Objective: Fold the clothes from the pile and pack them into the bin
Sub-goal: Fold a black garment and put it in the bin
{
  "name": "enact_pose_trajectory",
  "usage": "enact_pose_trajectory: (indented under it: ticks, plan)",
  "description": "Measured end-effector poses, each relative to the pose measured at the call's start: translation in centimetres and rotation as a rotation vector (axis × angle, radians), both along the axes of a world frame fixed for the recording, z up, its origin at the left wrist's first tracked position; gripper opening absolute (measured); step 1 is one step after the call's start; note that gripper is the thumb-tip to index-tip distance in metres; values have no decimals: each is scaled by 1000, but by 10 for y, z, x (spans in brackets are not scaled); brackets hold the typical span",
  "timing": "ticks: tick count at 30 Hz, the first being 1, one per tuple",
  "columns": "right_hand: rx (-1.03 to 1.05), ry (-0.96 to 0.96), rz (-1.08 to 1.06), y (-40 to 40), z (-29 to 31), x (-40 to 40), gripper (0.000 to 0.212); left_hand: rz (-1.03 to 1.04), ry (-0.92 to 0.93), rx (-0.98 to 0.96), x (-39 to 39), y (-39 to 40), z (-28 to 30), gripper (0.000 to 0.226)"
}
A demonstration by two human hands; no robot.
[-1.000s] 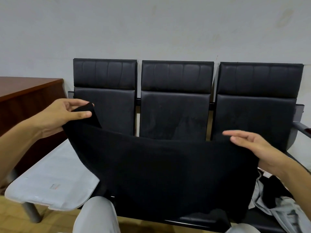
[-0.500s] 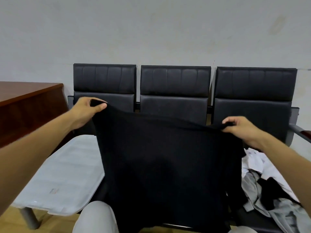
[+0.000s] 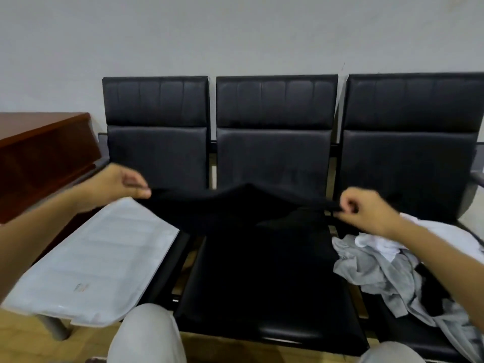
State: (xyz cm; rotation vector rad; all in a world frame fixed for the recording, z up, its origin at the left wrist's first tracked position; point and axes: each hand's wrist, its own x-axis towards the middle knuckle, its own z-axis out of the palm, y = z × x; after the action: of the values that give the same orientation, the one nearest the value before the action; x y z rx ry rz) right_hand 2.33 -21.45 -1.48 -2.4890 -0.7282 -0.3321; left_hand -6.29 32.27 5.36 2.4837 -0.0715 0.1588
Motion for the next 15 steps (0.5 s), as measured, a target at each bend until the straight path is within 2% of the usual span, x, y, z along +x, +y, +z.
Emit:
enact_pose_trajectory:
  ticks: [2,4,5,6,9,11,12,13,15]
  plan:
    - [-282,221,57,5,-58,-14,47,-80,330,178,-10,19,-56,26]
    - [-540,436,65,10,-107,-31,28,-100,742,312,-13,32,-103,19]
    - [-564,506,24,11,-127,-37,27,-94,885,367,-11,32,-121,14]
    - [-546,533,-45,11,-144,-39,30,-87,952,403,-7,30,-136,15]
    - [-418,544,-319,7,-171,-27,26,-106,894,372,17,-2,-164,12]
    - [-329,608,-443,0,-185,-12,19,-188,814,294,47,-40,-180,10]
    - [-272,649,-484,-4,-194,-3,24,-249,766,288,69,-65,-190,9]
    - [-229,685,-500,-4,-200,2,34,-290,719,295,82,-89,-199,16]
    - [-164,719,-535,-6,-214,16,53,-350,658,268,113,-148,-221,45]
